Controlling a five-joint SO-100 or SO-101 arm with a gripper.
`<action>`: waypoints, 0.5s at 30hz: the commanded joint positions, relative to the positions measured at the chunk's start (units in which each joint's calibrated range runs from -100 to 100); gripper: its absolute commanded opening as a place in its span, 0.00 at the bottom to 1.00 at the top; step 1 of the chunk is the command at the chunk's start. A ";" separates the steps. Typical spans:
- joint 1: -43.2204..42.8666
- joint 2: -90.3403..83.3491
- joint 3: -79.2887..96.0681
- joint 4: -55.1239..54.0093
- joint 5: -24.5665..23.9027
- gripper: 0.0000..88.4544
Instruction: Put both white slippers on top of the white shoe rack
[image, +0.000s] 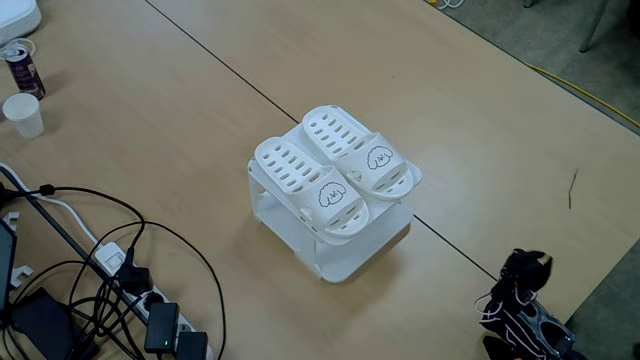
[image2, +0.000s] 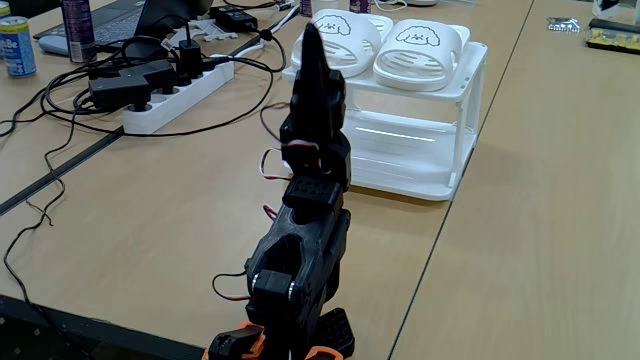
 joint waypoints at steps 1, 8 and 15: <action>0.09 -0.23 0.27 -12.35 0.42 0.01; 0.17 -0.31 0.27 -13.82 0.42 0.01; 0.17 -0.06 0.27 -13.73 0.42 0.01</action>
